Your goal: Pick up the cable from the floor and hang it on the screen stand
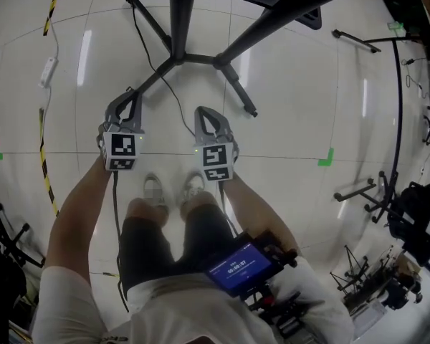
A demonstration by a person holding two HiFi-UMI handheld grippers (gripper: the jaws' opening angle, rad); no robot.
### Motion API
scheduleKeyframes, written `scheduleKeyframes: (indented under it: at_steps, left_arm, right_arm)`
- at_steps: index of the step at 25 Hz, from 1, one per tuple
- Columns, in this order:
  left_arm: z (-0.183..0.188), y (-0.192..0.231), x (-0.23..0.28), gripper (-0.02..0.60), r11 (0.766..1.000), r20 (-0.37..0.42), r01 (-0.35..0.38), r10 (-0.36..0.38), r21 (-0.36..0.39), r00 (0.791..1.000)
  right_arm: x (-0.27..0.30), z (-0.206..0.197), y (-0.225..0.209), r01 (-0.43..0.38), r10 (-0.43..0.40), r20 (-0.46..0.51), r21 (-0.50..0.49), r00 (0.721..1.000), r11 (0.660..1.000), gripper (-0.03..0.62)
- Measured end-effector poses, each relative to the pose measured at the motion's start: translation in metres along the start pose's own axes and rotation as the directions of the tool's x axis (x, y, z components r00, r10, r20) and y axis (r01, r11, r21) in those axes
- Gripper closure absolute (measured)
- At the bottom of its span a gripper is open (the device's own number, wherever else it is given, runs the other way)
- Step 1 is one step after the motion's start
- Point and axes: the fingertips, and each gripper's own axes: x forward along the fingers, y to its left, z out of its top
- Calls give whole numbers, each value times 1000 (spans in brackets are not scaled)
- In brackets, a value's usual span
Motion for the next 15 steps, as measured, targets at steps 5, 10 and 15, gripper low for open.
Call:
scheduleKeyframes:
  at_steps: [5, 10, 15]
  left_arm:
    - [-62, 8, 59, 580, 1000, 32, -13, 12, 28, 999]
    - [-117, 9, 115, 580, 998, 72, -14, 10, 56, 997]
    - [-153, 15, 155, 580, 998, 116, -26, 19, 61, 993]
  right_arm:
    - [67, -67, -1, -10, 10, 14, -12, 1000, 1000, 580]
    - [135, -127, 5, -34, 35, 35, -27, 999, 999, 580]
    - [196, -180, 6, -46, 47, 42, -21, 998, 999, 580]
